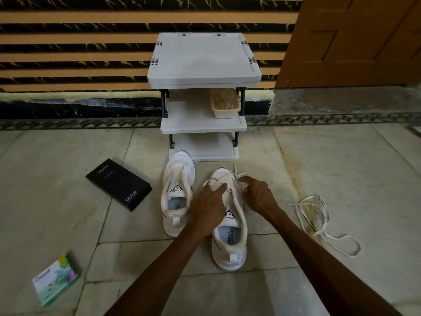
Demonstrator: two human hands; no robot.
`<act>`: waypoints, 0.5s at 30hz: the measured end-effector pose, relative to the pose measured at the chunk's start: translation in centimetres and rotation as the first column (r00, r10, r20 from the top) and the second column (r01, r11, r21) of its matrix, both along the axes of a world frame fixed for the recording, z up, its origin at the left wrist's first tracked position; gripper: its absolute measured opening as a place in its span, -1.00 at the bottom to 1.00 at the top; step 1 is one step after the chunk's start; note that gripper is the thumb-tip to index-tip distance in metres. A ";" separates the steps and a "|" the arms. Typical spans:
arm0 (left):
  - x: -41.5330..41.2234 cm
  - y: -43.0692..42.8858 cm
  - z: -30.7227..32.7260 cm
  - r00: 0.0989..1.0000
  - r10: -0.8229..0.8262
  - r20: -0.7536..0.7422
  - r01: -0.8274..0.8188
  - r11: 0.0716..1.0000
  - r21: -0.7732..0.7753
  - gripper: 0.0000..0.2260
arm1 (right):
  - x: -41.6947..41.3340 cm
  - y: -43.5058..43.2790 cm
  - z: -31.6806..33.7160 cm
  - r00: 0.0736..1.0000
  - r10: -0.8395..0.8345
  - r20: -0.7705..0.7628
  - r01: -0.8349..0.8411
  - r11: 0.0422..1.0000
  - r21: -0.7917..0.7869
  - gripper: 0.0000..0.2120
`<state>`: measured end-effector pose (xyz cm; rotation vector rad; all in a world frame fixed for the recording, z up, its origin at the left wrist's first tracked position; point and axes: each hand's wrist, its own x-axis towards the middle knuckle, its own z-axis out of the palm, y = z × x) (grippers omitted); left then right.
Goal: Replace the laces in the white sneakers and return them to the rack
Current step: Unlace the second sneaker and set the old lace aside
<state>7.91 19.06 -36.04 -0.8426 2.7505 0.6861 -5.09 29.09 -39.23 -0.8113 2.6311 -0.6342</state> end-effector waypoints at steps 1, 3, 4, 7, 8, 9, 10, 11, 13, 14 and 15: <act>0.0 0.0 -0.1 1.000 -0.007 0.003 0.007 1.000 -0.005 -0.44 | 0.0 0.0 -0.1 1.000 0.010 -0.008 -0.010 1.000 -0.008 -0.65; 0.0 0.0 -0.2 1.000 -0.021 0.008 0.021 1.000 -0.012 -0.43 | -0.1 0.1 -0.3 0.999 0.042 0.000 -0.042 0.999 -0.021 -0.63; 0.0 0.0 -0.3 1.000 -0.025 0.011 0.026 1.000 -0.016 -0.42 | -0.1 0.1 -0.2 0.998 0.063 0.022 -0.062 0.998 -0.024 -0.64; -0.2 -0.1 -0.6 0.999 -0.037 0.037 0.038 0.999 -0.031 -0.42 | -0.6 0.0 -0.1 0.991 0.126 -0.055 -0.125 0.992 0.018 -0.85; -0.2 -0.2 -0.7 0.998 -0.041 0.046 0.042 0.999 -0.029 -0.42 | -0.7 0.0 0.0 0.986 0.150 -0.077 -0.145 0.988 0.061 -0.89; -0.4 -0.2 -0.7 0.997 -0.047 0.055 0.048 0.998 -0.027 -0.42 | -1.0 0.0 -0.1 0.980 0.179 -0.086 -0.171 0.981 0.091 -0.91; -0.5 -0.2 -0.7 0.997 -0.051 0.061 0.052 0.998 -0.027 -0.41 | -1.1 0.1 -0.1 0.974 0.213 -0.080 -0.201 0.970 0.134 -0.91; -0.6 -0.3 -0.6 0.996 -0.053 0.068 0.055 0.998 -0.029 -0.40 | -1.2 0.2 -0.4 0.961 0.264 -0.086 -0.246 0.953 0.178 -0.89; -0.7 -0.3 -0.5 0.994 -0.063 0.086 0.067 0.997 -0.040 -0.39 | -1.3 0.4 -0.6 0.940 0.335 -0.069 -0.316 0.927 0.204 -0.85; -0.8 -0.3 -0.6 0.993 -0.072 0.094 0.077 0.996 -0.049 -0.39 | -1.1 0.4 -0.4 0.943 0.330 -0.041 -0.321 0.936 0.141 -0.88; -0.8 -0.2 -0.6 0.992 -0.080 0.095 0.085 0.995 -0.058 -0.39 | -1.0 0.4 -0.2 0.954 0.299 -0.007 -0.299 0.954 0.024 -0.91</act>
